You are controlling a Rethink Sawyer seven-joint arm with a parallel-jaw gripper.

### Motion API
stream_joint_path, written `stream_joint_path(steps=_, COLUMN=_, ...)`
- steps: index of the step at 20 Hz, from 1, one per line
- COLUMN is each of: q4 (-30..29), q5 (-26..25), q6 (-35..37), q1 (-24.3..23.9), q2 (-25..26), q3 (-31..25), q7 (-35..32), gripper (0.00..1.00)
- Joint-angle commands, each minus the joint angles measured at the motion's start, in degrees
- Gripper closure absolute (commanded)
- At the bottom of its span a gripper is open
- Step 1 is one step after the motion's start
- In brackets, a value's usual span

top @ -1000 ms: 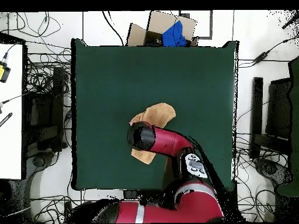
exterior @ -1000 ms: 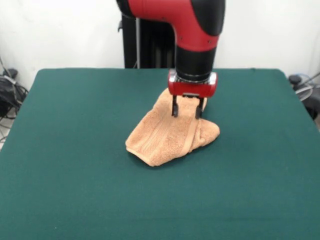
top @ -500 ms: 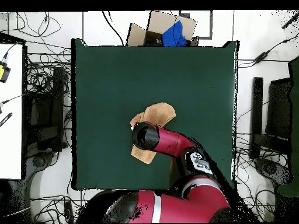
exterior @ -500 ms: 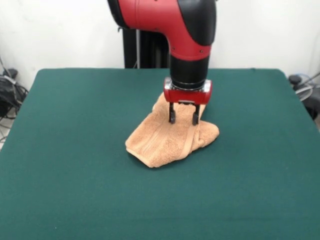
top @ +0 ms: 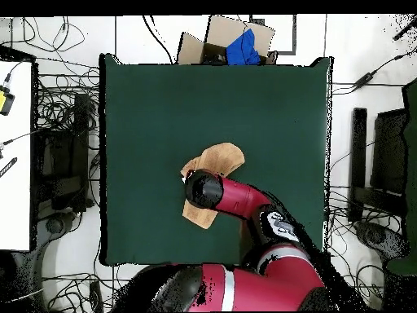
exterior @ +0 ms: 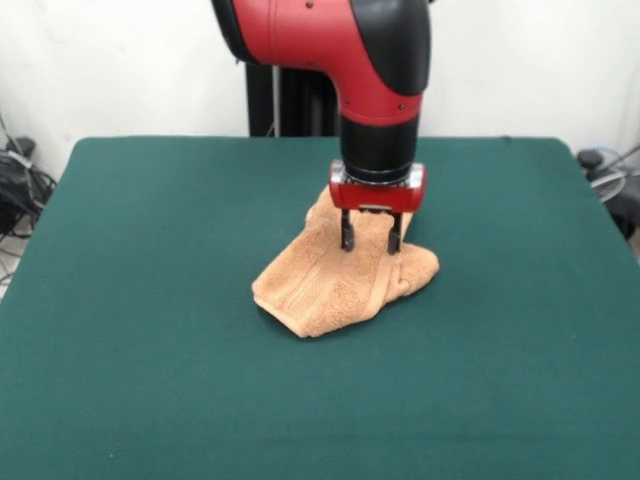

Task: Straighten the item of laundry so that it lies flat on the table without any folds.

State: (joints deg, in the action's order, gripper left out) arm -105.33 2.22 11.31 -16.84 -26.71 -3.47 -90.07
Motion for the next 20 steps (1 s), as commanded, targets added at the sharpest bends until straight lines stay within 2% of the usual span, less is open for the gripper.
stream_joint_path(steps=1, q4=1.69, q5=0.8, q6=-5.0, q1=-0.24, q2=3.6, q3=-7.88, q7=-9.89, gripper=0.0)
stream_joint_path(steps=11, q4=-0.43, q5=0.89, q6=-5.25, q1=-1.17, q2=2.42, q3=-9.44, q7=-10.74, gripper=0.0)
stream_joint_path(steps=20, q4=-0.79, q5=1.94, q6=-6.1, q1=-0.05, q2=3.97, q3=-9.84, q7=-12.38, gripper=0.0)
